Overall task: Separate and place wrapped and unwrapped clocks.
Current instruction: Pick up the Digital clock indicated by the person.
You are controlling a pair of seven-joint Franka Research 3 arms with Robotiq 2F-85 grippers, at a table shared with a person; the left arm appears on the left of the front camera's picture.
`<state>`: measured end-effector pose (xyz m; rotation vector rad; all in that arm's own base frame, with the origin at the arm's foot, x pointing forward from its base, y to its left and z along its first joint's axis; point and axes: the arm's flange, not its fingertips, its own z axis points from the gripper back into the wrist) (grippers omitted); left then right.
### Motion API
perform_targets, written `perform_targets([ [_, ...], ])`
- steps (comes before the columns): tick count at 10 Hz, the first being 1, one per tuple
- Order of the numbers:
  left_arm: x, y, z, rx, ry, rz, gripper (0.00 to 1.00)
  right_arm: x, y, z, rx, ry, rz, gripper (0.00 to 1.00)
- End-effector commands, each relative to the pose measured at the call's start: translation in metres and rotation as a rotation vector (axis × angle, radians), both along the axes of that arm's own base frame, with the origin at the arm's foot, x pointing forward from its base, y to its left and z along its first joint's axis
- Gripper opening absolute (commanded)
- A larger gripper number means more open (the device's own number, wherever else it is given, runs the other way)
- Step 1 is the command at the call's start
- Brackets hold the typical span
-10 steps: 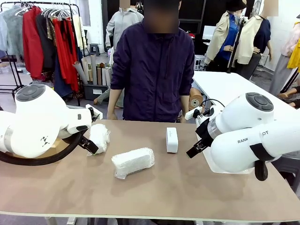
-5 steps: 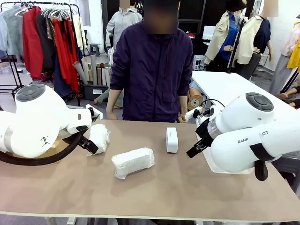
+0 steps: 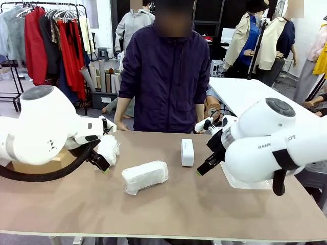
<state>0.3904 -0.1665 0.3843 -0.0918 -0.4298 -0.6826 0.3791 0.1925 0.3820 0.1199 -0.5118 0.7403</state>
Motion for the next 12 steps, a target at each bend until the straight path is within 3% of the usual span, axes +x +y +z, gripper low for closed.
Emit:
perform_targets([
  [1, 0.007, 0.016, 0.029, -0.038, 0.080, -0.091, 1.00, 0.010, -0.018, 0.026, 0.024, 0.048, 0.075, 1.00],
  [4, 0.019, 0.032, 0.070, -0.101, 0.094, -0.288, 1.00, 0.024, -0.022, 0.063, 0.061, 0.091, 0.222, 1.00],
  [6, 0.032, 0.045, 0.099, -0.142, -0.004, -0.481, 1.00, 0.036, -0.029, 0.088, 0.109, 0.075, 0.338, 1.00],
  [10, 0.047, 0.076, 0.152, -0.187, -0.125, -0.755, 1.00, 0.056, -0.052, 0.135, 0.268, -0.029, 0.482, 1.00],
  [12, 0.053, 0.093, 0.170, -0.255, -0.143, -0.807, 1.00, 0.061, -0.063, 0.156, 0.267, -0.124, 0.516, 1.00],
])
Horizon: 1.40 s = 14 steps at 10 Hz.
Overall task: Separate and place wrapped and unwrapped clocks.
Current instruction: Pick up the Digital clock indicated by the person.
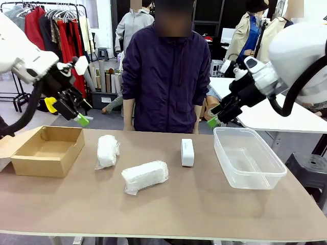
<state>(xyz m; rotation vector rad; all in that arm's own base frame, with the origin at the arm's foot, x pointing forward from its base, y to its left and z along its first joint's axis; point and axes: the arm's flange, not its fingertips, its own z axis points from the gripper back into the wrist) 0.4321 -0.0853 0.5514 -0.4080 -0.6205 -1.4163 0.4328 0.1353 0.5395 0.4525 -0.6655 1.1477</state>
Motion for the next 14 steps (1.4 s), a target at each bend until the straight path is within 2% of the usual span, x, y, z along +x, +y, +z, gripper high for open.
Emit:
perform_targets([
  [1, 0.014, 0.016, 0.007, -0.042, 0.036, -0.035, 1.00, 0.011, -0.012, 0.005, 0.029, -0.064, 0.071, 1.00],
  [3, 0.026, 0.022, 0.010, -0.058, 0.036, -0.049, 1.00, 0.020, -0.023, 0.014, 0.003, -0.122, 0.144, 1.00],
  [4, 0.029, 0.019, 0.008, -0.072, 0.050, -0.018, 1.00, 0.024, -0.026, 0.018, 0.012, -0.139, 0.151, 1.00],
  [5, 0.013, 0.023, 0.009, -0.038, 0.037, -0.027, 1.00, 0.017, -0.019, 0.015, 0.011, -0.136, 0.088, 1.00],
  [6, 0.013, 0.023, 0.009, -0.038, 0.037, -0.027, 1.00, 0.014, -0.025, 0.018, -0.021, -0.109, 0.111, 1.00],
  [9, 0.020, 0.022, 0.008, -0.026, 0.046, -0.012, 1.00, 0.014, -0.026, 0.019, -0.036, -0.112, 0.106, 1.00],
  [10, 0.024, 0.028, 0.005, -0.055, 0.049, -0.041, 1.00, 0.025, -0.035, 0.019, -0.050, -0.060, 0.157, 1.00],
  [13, 0.041, 0.056, 0.002, -0.033, 0.001, -0.083, 1.00, 0.060, -0.059, 0.019, 0.024, -0.039, 0.200, 1.00],
  [14, 0.050, 0.066, 0.004, -0.060, 0.015, -0.101, 1.00, 0.072, -0.065, 0.020, 0.046, -0.031, 0.224, 1.00],
])
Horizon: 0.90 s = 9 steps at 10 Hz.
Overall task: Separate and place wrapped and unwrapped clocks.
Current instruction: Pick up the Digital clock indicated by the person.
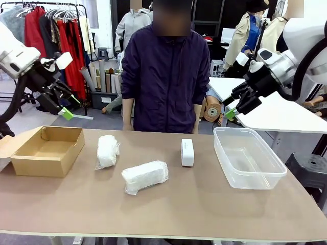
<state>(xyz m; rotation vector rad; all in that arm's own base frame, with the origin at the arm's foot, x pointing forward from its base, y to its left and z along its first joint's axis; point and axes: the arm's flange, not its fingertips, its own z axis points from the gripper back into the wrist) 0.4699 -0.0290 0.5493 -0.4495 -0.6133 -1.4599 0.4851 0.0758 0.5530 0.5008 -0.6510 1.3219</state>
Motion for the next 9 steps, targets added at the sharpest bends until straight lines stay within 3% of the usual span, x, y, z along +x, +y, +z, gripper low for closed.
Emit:
perform_targets([
  [1, 0.022, 0.018, 0.006, -0.048, 0.010, -0.039, 1.00, 0.028, -0.009, 0.007, 0.051, 0.001, 0.047, 1.00],
  [3, 0.035, 0.028, 0.007, -0.065, 0.033, -0.088, 1.00, 0.040, -0.016, 0.007, 0.101, 0.007, 0.064, 1.00],
  [6, 0.047, 0.032, 0.004, -0.074, 0.041, -0.075, 1.00, 0.055, -0.025, 0.003, 0.119, 0.023, 0.043, 1.00],
  [9, 0.043, 0.031, 0.002, -0.045, 0.046, -0.059, 1.00, 0.047, -0.023, 0.001, 0.091, 0.034, 0.027, 1.00],
])
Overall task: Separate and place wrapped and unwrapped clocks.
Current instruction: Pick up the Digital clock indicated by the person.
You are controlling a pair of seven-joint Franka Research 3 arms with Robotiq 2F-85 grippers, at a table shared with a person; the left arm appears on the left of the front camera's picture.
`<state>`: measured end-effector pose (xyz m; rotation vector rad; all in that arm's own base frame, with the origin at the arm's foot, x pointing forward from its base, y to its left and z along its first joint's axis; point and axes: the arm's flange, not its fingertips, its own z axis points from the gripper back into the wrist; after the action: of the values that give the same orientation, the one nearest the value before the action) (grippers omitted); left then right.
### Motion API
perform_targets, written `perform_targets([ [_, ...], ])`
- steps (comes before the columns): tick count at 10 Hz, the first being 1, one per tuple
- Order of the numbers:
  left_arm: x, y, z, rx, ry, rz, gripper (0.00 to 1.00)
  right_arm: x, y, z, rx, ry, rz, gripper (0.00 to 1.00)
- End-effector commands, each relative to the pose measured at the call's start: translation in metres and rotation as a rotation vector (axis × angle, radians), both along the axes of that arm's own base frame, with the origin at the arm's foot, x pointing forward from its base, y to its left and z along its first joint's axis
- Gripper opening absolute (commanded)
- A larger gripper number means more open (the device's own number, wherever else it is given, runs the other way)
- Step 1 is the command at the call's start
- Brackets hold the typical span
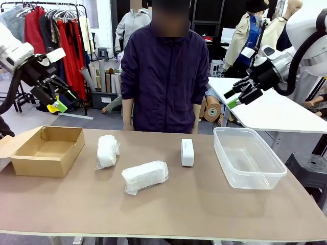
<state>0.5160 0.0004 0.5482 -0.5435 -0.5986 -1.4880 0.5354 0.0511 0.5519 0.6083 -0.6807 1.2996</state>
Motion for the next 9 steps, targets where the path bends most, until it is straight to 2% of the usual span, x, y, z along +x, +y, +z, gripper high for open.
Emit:
perform_targets([
  [1, -0.0028, 0.0017, 0.0026, 0.001, -0.005, 0.000, 1.00, -0.0033, 0.0018, 0.0024, -0.004, -0.005, 0.009, 1.00],
  [9, -0.0028, 0.0017, 0.0026, 0.001, -0.005, 0.000, 1.00, -0.0004, 0.0022, 0.0005, -0.002, -0.001, 0.003, 1.00],
])
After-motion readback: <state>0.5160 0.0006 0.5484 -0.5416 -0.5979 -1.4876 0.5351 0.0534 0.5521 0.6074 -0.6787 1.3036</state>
